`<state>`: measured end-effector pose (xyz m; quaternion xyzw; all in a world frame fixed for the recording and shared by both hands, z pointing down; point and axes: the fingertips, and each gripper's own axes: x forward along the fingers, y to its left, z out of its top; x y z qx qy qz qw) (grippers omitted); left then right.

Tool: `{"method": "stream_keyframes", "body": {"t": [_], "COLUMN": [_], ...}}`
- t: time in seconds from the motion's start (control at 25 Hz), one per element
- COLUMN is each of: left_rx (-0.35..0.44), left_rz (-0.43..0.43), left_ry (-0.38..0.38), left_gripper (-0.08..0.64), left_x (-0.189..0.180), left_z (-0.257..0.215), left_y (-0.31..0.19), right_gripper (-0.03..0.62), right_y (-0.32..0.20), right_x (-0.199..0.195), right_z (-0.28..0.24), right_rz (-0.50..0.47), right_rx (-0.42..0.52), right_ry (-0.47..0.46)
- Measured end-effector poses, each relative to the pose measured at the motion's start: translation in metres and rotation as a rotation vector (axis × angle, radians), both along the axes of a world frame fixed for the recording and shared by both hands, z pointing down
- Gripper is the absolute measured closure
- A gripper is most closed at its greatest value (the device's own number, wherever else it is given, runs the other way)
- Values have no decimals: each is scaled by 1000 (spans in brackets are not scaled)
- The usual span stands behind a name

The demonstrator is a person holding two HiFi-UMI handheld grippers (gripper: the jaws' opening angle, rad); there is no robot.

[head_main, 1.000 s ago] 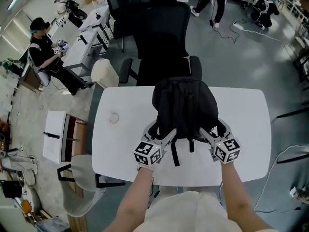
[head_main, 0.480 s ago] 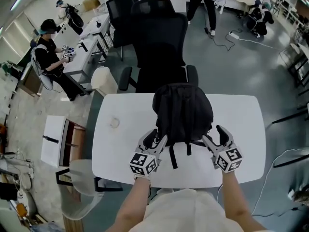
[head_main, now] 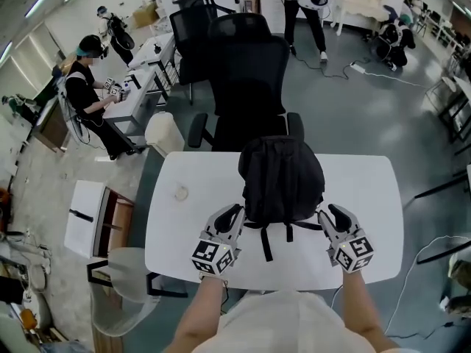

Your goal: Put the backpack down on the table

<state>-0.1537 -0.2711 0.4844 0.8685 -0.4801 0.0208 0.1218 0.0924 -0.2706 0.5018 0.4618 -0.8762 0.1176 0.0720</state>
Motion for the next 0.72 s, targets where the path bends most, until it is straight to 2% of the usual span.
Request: {"method": "stream_keyframes", "body": {"t": [0.16, 0.24, 0.32, 0.72], "left_rx": [23, 34, 41, 51], "left_rz": [6, 15, 23, 7], "left_ry": [-17, -32, -45, -53], "left_gripper": [494, 495, 495, 520], "left_x": [-3, -2, -3, -8], "left_z": [-10, -14, -16, -26], "left_y": [-2, -2, -3, -4], "right_gripper": [484, 537, 556, 574], "right_y": [-2, -3, -3, 4], "right_x": [8, 12, 15, 20], "right_z": [-13, -20, -27, -40], "right_rz": [30, 43, 57, 69], "right_rx": [35, 53, 72, 90], "right_ry": [-11, -7, 6, 21]}}
